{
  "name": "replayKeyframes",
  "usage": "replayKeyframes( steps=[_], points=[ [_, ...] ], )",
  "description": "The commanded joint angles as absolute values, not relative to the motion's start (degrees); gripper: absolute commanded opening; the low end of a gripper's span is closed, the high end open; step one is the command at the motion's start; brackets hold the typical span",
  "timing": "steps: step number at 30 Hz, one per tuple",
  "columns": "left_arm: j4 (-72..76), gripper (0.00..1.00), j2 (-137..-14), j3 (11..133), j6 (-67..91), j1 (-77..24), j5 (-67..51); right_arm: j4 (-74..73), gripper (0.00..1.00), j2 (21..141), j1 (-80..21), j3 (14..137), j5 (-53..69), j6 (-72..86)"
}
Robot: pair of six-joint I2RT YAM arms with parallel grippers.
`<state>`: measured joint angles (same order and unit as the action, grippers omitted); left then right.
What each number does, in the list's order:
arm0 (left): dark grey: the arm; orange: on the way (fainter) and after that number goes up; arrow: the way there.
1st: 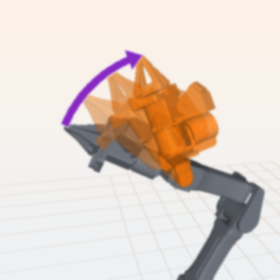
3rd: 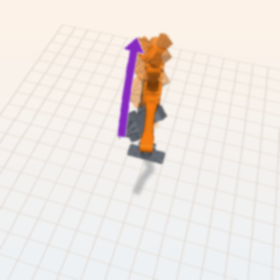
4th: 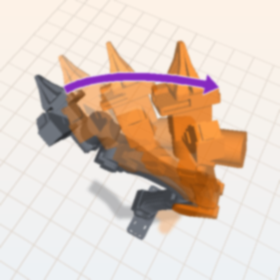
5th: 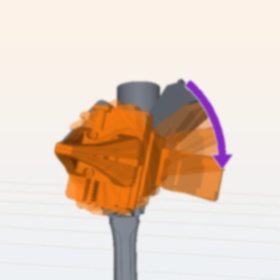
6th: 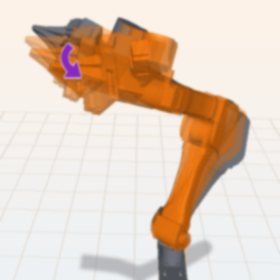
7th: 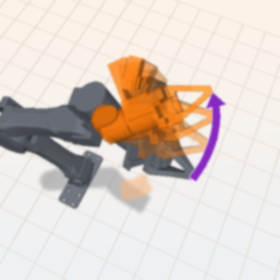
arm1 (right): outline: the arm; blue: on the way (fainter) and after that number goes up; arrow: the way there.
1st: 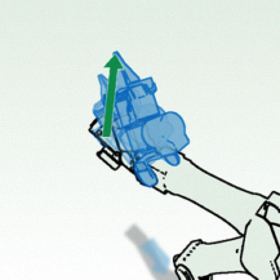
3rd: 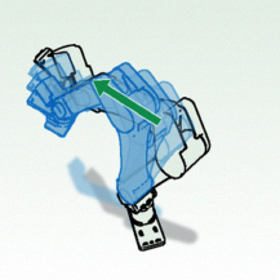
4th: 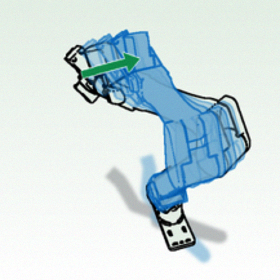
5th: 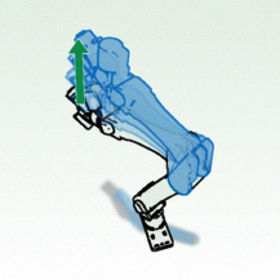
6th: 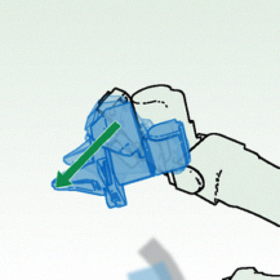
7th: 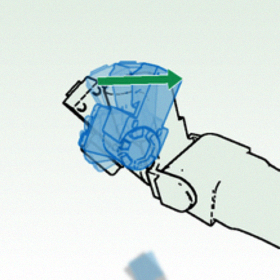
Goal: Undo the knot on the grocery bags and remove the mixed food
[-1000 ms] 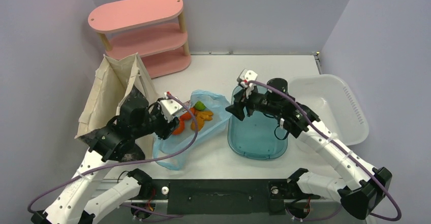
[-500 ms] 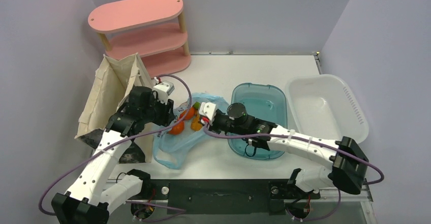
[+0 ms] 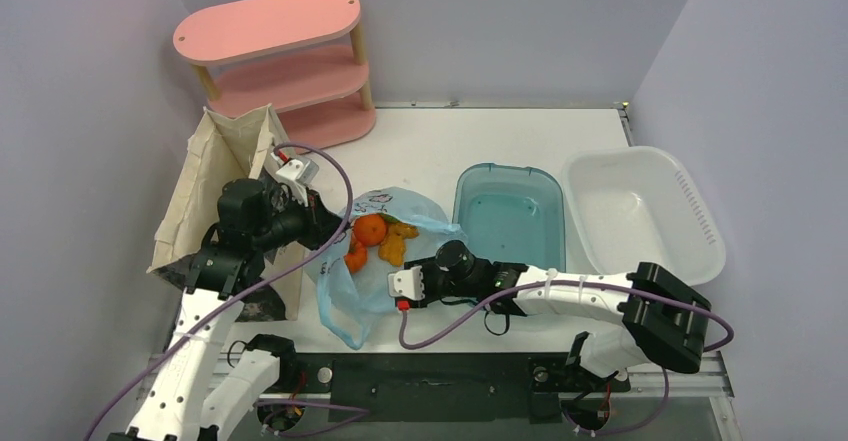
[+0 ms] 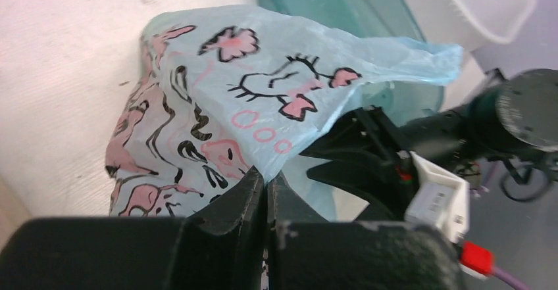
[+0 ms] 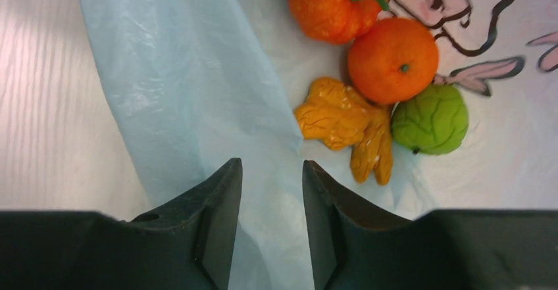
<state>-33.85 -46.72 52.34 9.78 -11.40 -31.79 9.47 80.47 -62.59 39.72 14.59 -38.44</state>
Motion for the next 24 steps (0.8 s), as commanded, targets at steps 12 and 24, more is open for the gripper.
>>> replayKeyframes(
  steps=[12, 24],
  points=[
    [-32.2, 0.00, -41.0, 50.5, 12.9, -10.9, -40.4, 8.6, 0.35, 82.8, -62.8, 51.8, 21.0, -34.8],
    [-56.0, 0.00, -47.6, 62.8, -11.3, -10.6, -22.9, 8.6, 0.30, 92.3, -64.4, 59.4, 22.4, -42.5]
  ],
)
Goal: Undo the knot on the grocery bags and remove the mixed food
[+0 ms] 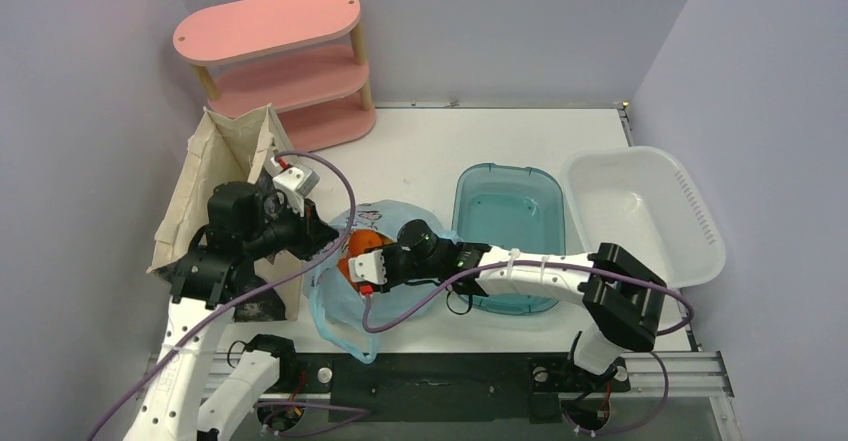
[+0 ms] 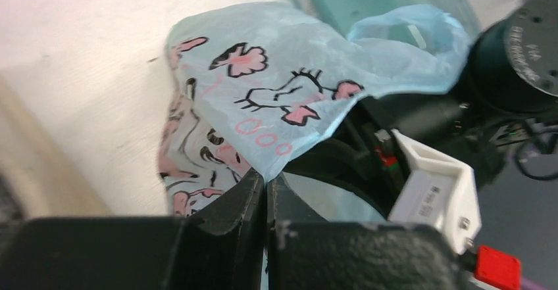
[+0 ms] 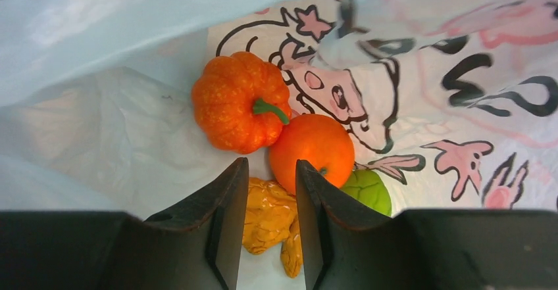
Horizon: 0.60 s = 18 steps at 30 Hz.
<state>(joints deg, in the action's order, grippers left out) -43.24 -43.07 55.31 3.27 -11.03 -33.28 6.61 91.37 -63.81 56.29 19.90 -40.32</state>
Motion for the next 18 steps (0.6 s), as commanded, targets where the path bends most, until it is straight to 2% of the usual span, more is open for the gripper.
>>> replayKeyframes(
  steps=[1, 11, 18],
  points=[
    [-58.8, 0.00, -48.0, 63.6, -15.5, -10.6, -22.5, 8.9, 0.30, 92.5, -64.5, 59.1, 22.5, -42.8],
    [-63.2, 0.00, -40.8, 59.7, -31.2, -10.6, -25.0, 12.9, 0.31, 97.7, -65.9, 60.0, 23.2, -47.1],
    [-62.7, 0.00, -34.7, 55.9, -35.0, -10.6, -26.6, 16.0, 0.39, 100.9, -66.2, 61.2, 24.2, -48.8]
  ],
)
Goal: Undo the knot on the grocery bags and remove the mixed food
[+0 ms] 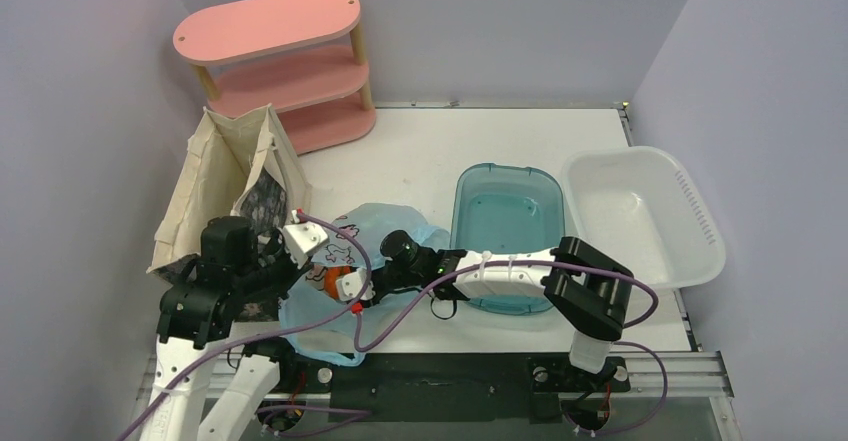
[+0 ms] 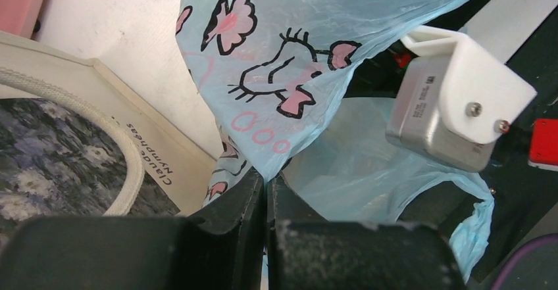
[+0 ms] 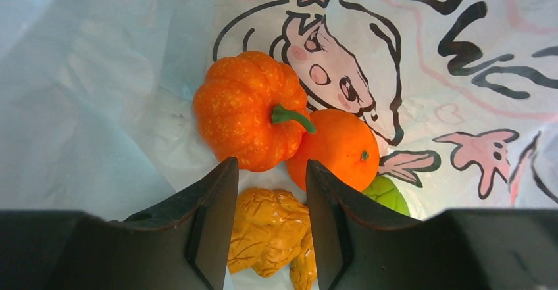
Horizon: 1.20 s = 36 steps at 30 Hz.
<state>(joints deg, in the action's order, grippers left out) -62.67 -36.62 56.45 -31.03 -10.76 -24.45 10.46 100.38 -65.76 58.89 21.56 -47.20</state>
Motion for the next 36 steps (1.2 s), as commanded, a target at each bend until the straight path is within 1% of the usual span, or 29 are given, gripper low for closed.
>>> replayKeyframes(
  steps=[1, 5, 11, 16, 19, 20, 22, 23, 24, 25, 27, 29, 31, 34, 36],
  points=[
    [-62.1, 0.00, -34.7, 55.9, -34.7, -10.5, -26.5, 16.4, 0.39, 101.5, -66.2, 61.2, 24.5, -49.6],
    [-60.4, 0.00, -34.9, 56.0, -32.7, -10.5, -26.5, 21.1, 0.39, 102.3, -66.9, 59.7, 23.6, -52.7],
    [-58.6, 0.00, -34.6, 56.0, -31.1, -10.6, -27.8, 29.2, 0.34, 101.9, -67.7, 55.4, 21.9, -55.1],
    [-56.8, 0.00, -35.6, 56.3, -28.4, -10.6, -27.8, 30.3, 0.30, 102.5, -68.5, 55.0, 21.1, -59.0],
    [-56.0, 0.00, -35.9, 56.3, -26.6, -10.6, -27.9, 29.1, 0.31, 103.2, -68.7, 55.5, 21.2, -60.3],
    [-55.7, 0.00, -36.0, 56.3, -26.3, -10.6, -27.9, 28.8, 0.32, 103.2, -68.7, 55.7, 21.0, -59.4],
    [-55.5, 0.00, -36.1, 56.5, -25.7, -10.6, -27.9, 28.4, 0.40, 102.5, -68.7, 55.6, 21.4, -57.5],
    [-55.4, 0.00, -36.1, 56.6, -25.4, -10.6, -27.9, 28.1, 0.48, 102.1, -68.5, 55.1, 21.9, -56.8],
    [-55.4, 0.00, -36.1, 56.6, -25.4, -10.6, -28.0, 26.5, 0.53, 101.1, -68.4, 55.0, 23.6, -55.6],
    [-55.4, 0.00, -36.0, 56.5, -25.4, -10.6, -28.1, 25.1, 0.59, 100.8, -68.3, 55.0, 25.4, -55.3],
    [-55.2, 0.00, -36.0, 56.3, -25.3, -10.5, -28.0, 22.2, 0.65, 100.1, -68.6, 55.2, 26.6, -55.1],
    [-54.8, 0.00, -36.1, 56.2, -25.3, -10.5, -27.5, 21.2, 0.69, 100.3, -69.3, 55.5, 26.4, -54.9],
    [-54.3, 0.00, -36.2, 56.0, -25.2, -10.6, -27.3, 19.3, 0.70, 101.4, -70.1, 56.9, 25.1, -54.9],
    [-53.6, 0.00, -36.8, 56.1, -24.9, -10.6, -27.7, 14.2, 0.71, 104.0, -70.7, 60.4, 24.2, -56.4],
    [-53.0, 0.00, -37.4, 56.3, -24.3, -10.6, -28.0, 13.4, 0.71, 105.6, -70.9, 61.5, 23.9, -57.4]
  ],
)
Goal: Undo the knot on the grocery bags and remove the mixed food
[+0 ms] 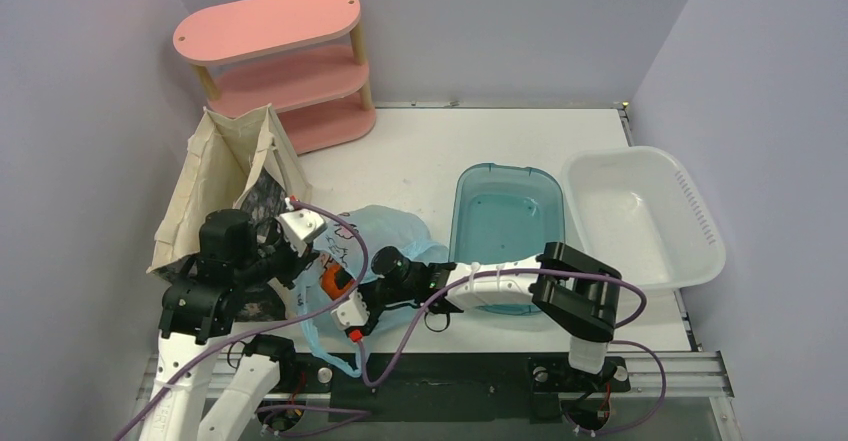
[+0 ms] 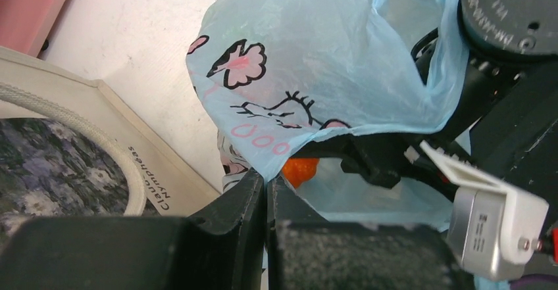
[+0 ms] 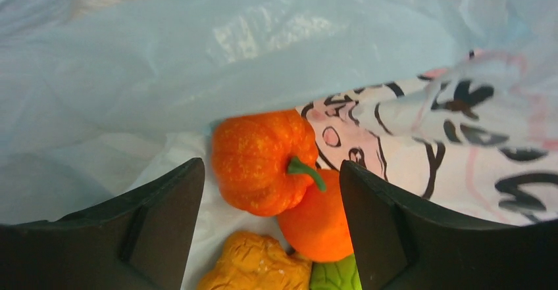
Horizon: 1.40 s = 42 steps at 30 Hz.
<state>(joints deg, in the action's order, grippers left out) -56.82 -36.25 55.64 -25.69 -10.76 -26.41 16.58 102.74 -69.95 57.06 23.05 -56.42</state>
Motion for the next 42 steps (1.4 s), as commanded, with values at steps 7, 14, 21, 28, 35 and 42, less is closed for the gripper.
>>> replayKeyframes(
  steps=[7, 14, 21, 28, 35, 42],
  points=[
    [-51.5, 0.00, -38.8, 56.1, -23.1, -10.6, -29.0, 10.0, 0.71, 111.9, -72.1, 65.7, 18.2, -61.1],
    [-51.5, 0.00, -38.9, 56.1, -23.4, -10.6, -28.8, 2.5, 0.41, 115.9, -71.9, 70.5, 13.5, -61.9],
    [-50.8, 0.00, -38.3, 55.4, -23.4, -10.6, -28.6, 12.0, 0.01, 109.5, -71.0, 63.8, 12.1, -57.7],
    [-48.6, 0.00, -38.7, 54.7, -22.6, -10.6, -28.0, 16.0, 0.00, 102.0, -69.3, 61.5, 14.9, -50.4],
    [-46.4, 0.00, -39.7, 54.5, -20.9, -10.6, -27.3, 12.6, 0.00, 95.9, -67.5, 61.0, 22.3, -45.0],
    [-42.7, 0.00, -41.2, 53.9, -15.4, -10.5, -25.6, 1.6, 0.00, 89.8, -66.0, 62.5, 31.1, -40.9]
  ],
)
